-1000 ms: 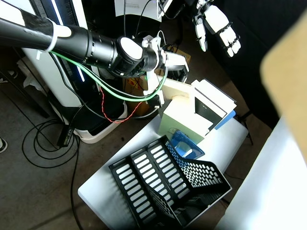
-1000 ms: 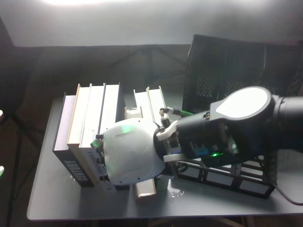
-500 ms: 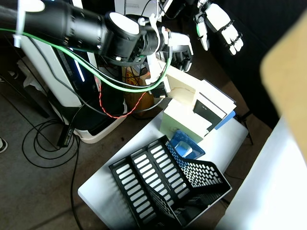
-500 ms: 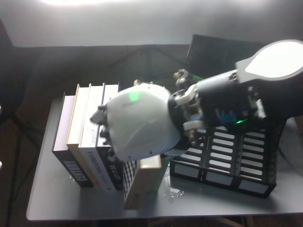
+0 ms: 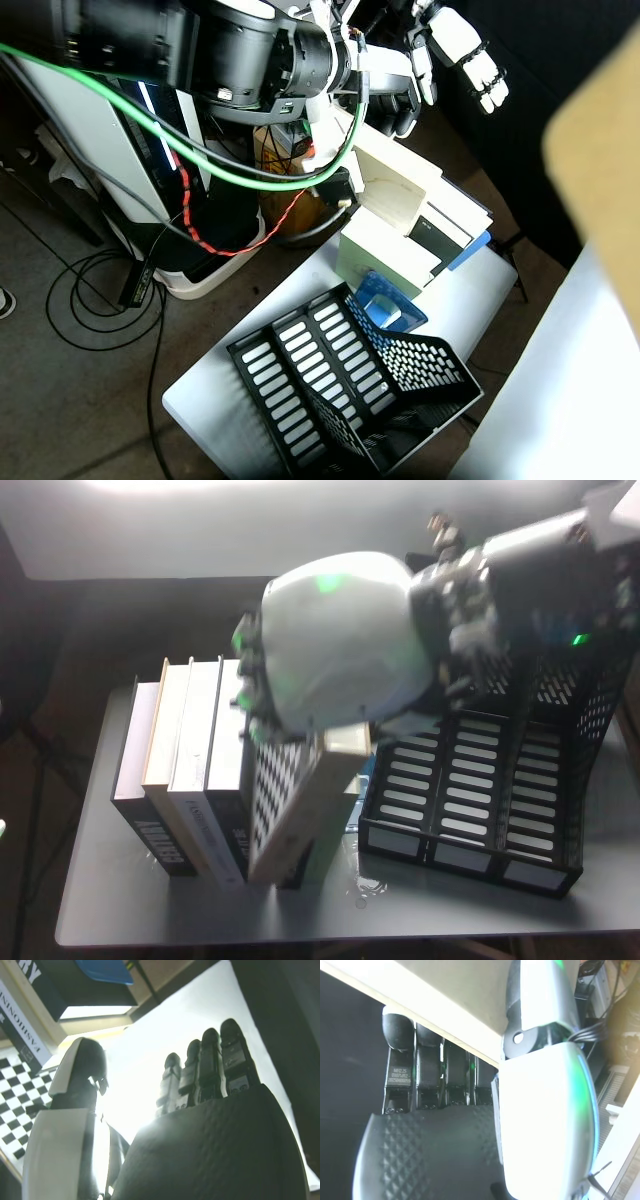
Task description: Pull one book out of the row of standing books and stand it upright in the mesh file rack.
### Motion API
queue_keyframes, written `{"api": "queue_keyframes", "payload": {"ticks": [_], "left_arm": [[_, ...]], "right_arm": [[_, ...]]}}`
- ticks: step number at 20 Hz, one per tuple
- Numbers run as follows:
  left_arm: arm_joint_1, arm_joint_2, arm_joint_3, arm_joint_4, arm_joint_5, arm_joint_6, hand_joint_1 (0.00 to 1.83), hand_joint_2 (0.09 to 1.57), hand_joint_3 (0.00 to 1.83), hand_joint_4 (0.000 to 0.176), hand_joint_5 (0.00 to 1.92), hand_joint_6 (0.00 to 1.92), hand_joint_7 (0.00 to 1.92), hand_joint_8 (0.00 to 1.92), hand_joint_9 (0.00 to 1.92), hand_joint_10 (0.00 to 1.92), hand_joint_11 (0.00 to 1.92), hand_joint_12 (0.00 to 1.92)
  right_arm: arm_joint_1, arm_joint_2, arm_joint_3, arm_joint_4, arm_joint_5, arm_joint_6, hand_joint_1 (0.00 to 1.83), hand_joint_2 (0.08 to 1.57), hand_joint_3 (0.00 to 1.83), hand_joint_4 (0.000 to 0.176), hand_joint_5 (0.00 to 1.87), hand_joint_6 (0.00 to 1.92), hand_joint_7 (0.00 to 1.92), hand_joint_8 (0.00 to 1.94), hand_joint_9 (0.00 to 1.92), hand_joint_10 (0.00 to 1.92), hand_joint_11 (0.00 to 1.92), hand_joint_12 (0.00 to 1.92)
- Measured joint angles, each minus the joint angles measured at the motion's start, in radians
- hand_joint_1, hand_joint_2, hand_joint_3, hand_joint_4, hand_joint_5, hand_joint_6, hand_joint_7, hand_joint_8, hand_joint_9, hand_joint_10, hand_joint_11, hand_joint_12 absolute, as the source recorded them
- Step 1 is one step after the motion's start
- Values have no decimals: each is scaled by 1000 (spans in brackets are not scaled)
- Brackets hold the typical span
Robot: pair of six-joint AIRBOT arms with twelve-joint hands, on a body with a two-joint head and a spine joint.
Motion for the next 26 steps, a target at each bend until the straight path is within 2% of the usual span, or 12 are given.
{"api": "queue_keyframes", "payload": {"ticks": [2,5,6,7,13,16,20,21,22,23,24,26], "left_arm": [[-5,0,1,2,1,0,672,1323,10,109,0,0,0,0,0,0,0,0],[-16,-6,12,10,3,0,684,1326,8,85,0,0,0,0,0,0,0,0],[-16,-6,12,14,4,0,684,1326,8,85,0,0,0,0,0,0,0,0],[-16,-7,12,17,8,0,664,1332,9,98,0,0,0,0,0,0,0,0],[-38,-16,21,25,25,-1,660,1339,6,88,0,0,0,0,0,0,0,0],[-42,-20,25,32,25,-1,665,1341,6,97,0,0,0,0,0,0,0,0],[-45,-24,27,28,24,-1,658,1343,6,94,0,0,0,0,0,0,0,0],[-48,-25,27,27,27,-1,686,1335,1,90,0,0,0,0,0,0,0,0],[-51,-25,27,32,27,-1,692,1334,1,86,0,0,0,0,0,0,0,0],[-58,-26,27,32,33,-1,698,1334,1,88,0,0,0,0,0,0,0,0],[-59,-26,31,36,32,-1,704,1334,1,81,0,0,0,0,0,0,0,0],[-59,-27,35,36,35,-1,678,1344,5,80,0,0,0,0,0,0,0,0]], "right_arm": [[17,19,-2,-32,4,40,1232,1192,0,0,920,838,804,1586,922,1921,765,1921],[34,31,-14,-83,22,80,1232,1191,0,0,921,837,805,1585,922,1921,765,1921],[36,31,-13,-85,25,84,1232,1191,0,0,921,837,805,1585,922,1921,765,1921],[42,33,-13,-95,26,93,1232,1191,0,0,921,837,805,1585,922,1921,765,1921],[63,34,-14,-144,35,163,1232,1191,0,0,922,835,806,1583,922,1921,766,1921],[80,39,-21,-194,42,214,1232,1191,0,0,922,835,806,1583,922,1921,766,1921],[108,78,-31,-197,45,238,1232,1190,0,0,922,834,806,1583,922,1921,766,1921],[121,93,-39,-201,43,246,1353,1157,0,0,951,1053,893,1137,755,1401,451,1721],[129,107,-45,-208,42,259,1367,1129,0,0,1022,902,910,1134,827,1318,618,1693],[135,117,-48,-217,40,274,1362,1141,3,0,979,925,913,1180,788,1365,608,1673],[137,124,-48,-219,34,288,1347,1179,8,0,975,1075,798,1267,660,1451,437,1773],[142,139,-48,-221,38,304,1355,1179,0,0,891,1105,844,1215,716,1464,428,1755]]}}
